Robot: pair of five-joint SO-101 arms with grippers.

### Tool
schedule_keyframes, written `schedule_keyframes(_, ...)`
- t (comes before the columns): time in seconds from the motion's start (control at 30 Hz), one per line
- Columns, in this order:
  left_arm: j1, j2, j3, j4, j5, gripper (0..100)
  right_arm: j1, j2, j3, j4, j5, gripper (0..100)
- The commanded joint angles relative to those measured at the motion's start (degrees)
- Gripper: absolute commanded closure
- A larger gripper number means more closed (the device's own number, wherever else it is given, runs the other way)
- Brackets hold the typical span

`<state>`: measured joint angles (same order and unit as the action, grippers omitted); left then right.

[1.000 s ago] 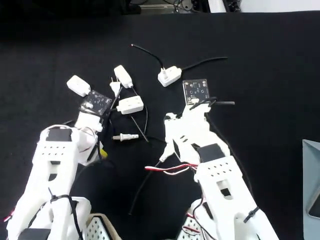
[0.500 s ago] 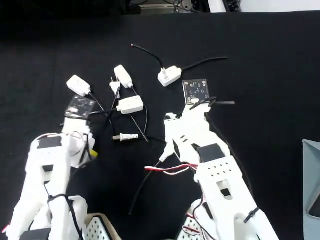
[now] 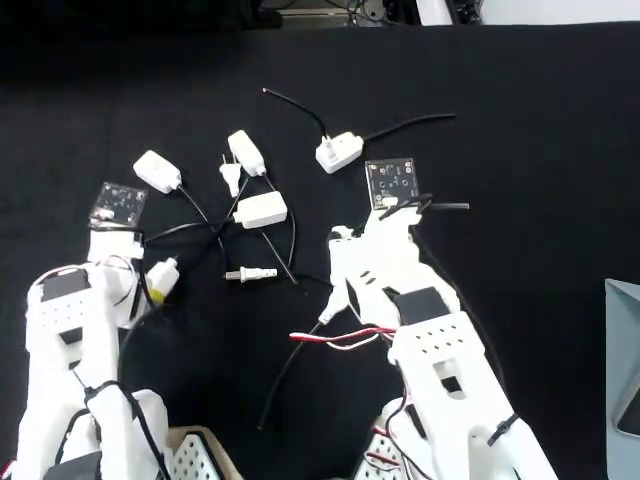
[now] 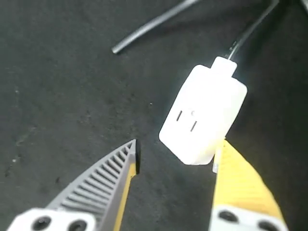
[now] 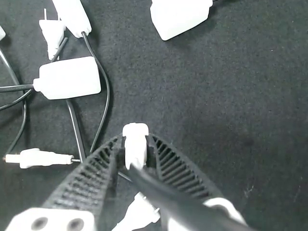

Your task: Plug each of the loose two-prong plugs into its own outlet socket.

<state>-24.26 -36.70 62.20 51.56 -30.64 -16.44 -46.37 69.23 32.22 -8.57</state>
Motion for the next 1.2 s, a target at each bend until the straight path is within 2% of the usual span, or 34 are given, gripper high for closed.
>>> schedule_keyframes(0.0,-1.80,-0.35,-5.76,-0.97,0.00,74,0.79,0.13,-2.59,-1.32,-0.53,98.5)
schedule_keyframes(0.13,-3.65,2.73,-9.80,-2.90,2.29,74,0.79,0.13,-2.59,-1.32,-0.53,98.5)
schedule_keyframes(0.3,-6.29,15.91,-15.87,-6.68,2.46,74,0.79,0.13,-2.59,-1.32,-0.53,98.5)
schedule_keyframes(0.37,-6.90,20.57,-20.70,-3.60,2.46,74,0.79,0.13,-2.59,-1.32,-0.53,98.5)
schedule_keyframes(0.43,-6.99,22.33,-26.33,2.73,2.46,74,0.79,0.13,-2.59,-1.32,-0.53,98.5)
schedule_keyframes(0.6,-4.88,18.11,-36.26,18.64,2.46,74,-0.88,0.13,-2.42,-1.23,-0.53,98.5)
schedule_keyframes(0.8,2.33,10.20,-34.42,25.93,2.37,74,-0.97,0.13,-2.42,-1.14,-0.53,98.5)
schedule_keyframes(0.97,10.24,8.18,-26.68,24.97,2.37,74,-0.97,0.13,-2.42,-1.05,-0.53,98.5)
schedule_keyframes(1.17,9.71,15.03,-17.98,10.29,0.18,74,-0.97,0.13,-2.42,-0.97,-0.44,98.5)
